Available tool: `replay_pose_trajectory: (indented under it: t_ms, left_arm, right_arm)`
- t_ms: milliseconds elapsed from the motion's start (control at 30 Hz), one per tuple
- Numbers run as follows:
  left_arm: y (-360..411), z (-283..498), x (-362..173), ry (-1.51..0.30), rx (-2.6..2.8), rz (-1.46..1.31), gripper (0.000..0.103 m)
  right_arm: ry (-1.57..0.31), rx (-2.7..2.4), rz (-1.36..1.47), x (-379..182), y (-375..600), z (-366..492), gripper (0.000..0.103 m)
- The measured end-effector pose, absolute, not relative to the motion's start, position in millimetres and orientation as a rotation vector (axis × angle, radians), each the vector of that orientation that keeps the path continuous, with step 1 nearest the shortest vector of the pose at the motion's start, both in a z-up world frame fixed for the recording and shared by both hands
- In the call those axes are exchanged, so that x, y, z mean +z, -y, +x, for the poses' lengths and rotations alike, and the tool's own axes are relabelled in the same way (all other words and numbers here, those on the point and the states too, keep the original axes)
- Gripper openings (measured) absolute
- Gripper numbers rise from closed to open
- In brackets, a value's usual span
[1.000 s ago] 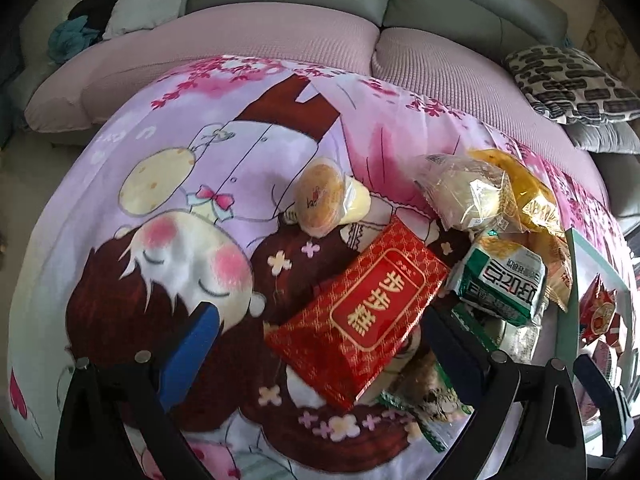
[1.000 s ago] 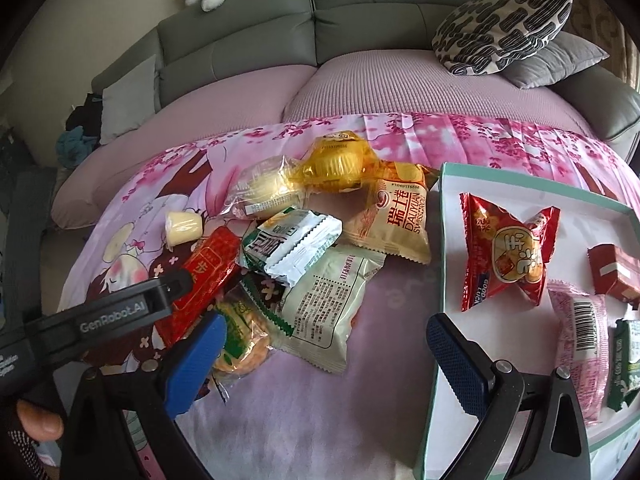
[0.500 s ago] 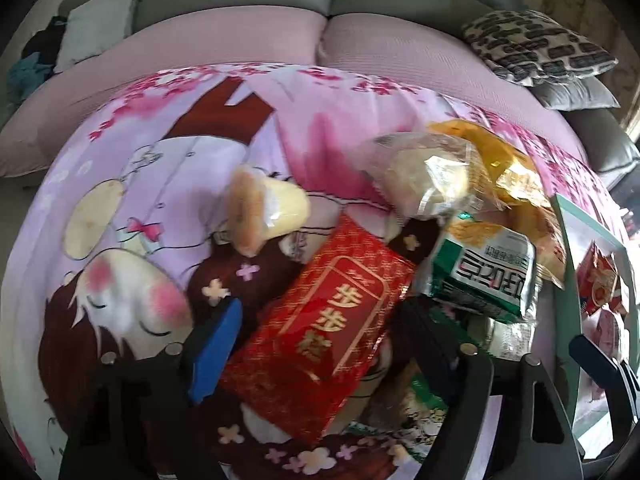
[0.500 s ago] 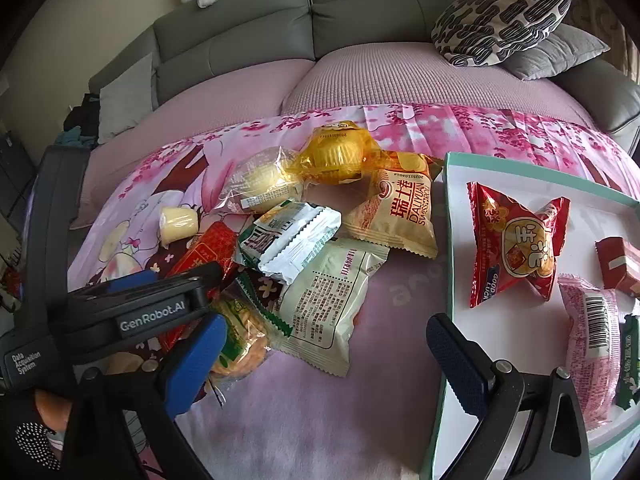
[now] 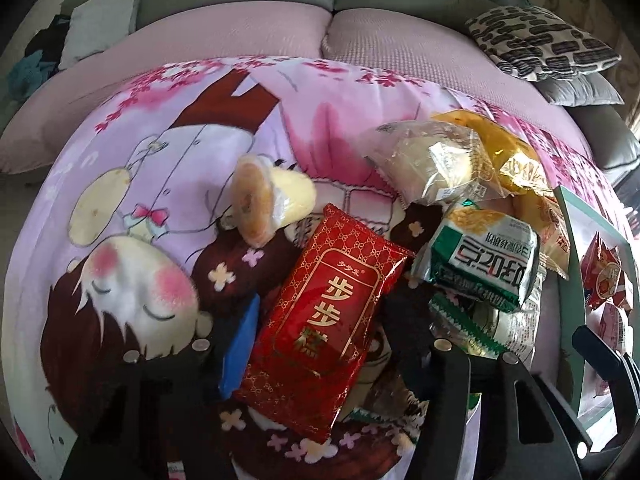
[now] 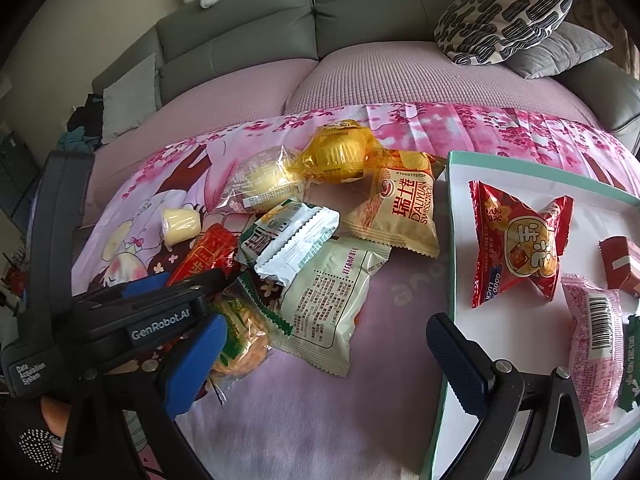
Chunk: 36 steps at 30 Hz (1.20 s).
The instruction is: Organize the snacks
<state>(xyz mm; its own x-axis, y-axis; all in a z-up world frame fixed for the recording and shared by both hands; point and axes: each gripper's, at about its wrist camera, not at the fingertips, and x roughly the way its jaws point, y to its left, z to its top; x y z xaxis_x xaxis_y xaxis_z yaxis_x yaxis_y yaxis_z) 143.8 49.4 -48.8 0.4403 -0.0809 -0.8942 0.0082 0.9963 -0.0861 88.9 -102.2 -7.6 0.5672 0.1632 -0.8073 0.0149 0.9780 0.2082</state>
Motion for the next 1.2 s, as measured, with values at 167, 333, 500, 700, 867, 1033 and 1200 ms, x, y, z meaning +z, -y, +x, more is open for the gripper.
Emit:
replay_pose_trajectory:
  t_ms: [167, 333, 500, 700, 867, 1033, 1200]
  left_arm:
    - [-58.7, 135.9, -48.5, -1.128, -0.014, -0.109, 0.062]
    - [-68.1, 124.2, -48.0, -1.135, 0.022, -0.142, 0.061]
    - [-79.1, 117.2, -46.9, -1.141, 0.058, -0.174, 0.061]
    - [-94.6, 113.7, -46.3, -1.14, 0.071, -0.242, 0.061]
    - [-102.7, 113.4, -45.2, -1.136, 0.075, -0.278, 0.061]
    - [-106.5, 112.1, -44.5, -1.133, 0.068, -0.304, 0.061]
    - [-106.2, 112.5, -44.7, -1.134, 0.065, -0.302, 0.061]
  right_arm:
    - [-0.966, 0.09, 0.198, -7.0, 102.3, 88.8, 0.101]
    - [-0.975, 0.101, 0.192, -8.7, 99.4, 88.7, 0.101]
    - [-0.957, 0.143, 0.146, -5.6, 85.4, 86.5, 0.1]
    - [-0.945, 0.187, 0.073, -5.7, 65.1, 85.0, 0.097]
    - [-0.933, 0.216, -0.008, -7.0, 46.9, 84.1, 0.094]
    - [-0.9, 0.236, -0.086, -5.7, 33.5, 83.7, 0.092]
    - [-0.88, 0.26, -0.131, -8.0, 23.8, 86.7, 0.089]
